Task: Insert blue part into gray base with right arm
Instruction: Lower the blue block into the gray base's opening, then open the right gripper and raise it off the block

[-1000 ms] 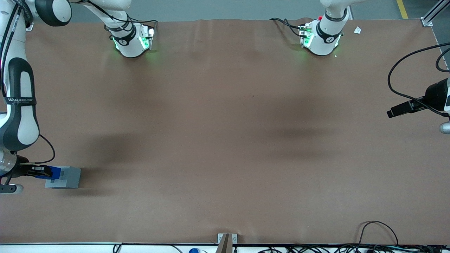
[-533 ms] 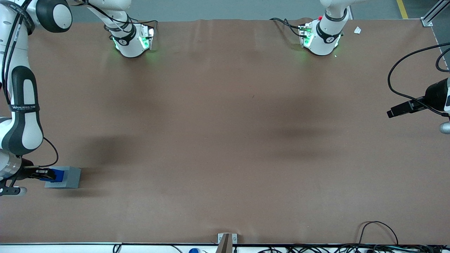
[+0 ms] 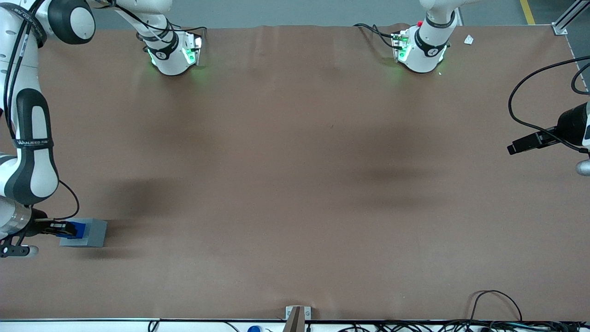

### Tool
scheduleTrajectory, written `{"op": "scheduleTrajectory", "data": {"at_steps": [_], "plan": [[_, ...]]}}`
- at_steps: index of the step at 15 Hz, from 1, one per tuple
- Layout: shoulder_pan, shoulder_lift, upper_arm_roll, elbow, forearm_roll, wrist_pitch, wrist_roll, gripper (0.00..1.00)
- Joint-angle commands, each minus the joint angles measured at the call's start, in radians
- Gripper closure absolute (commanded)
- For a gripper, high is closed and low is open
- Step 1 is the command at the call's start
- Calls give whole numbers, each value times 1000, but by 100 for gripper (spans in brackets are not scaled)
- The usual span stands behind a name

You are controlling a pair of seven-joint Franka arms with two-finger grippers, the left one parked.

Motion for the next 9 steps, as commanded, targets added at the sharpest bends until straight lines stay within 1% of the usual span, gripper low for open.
{"op": "scheduleTrajectory", "data": {"at_steps": [1,3,5,6,9], "plan": [[-5,0,13,23,16,-11,-15,0],[3,-56,14,14,20,-34,-13,0],[6,-136,14,12,20,-155,-2,0],[24,-183,14,10,19,-213,1,0],[67,-321,13,9,16,-387,85,0]]}}
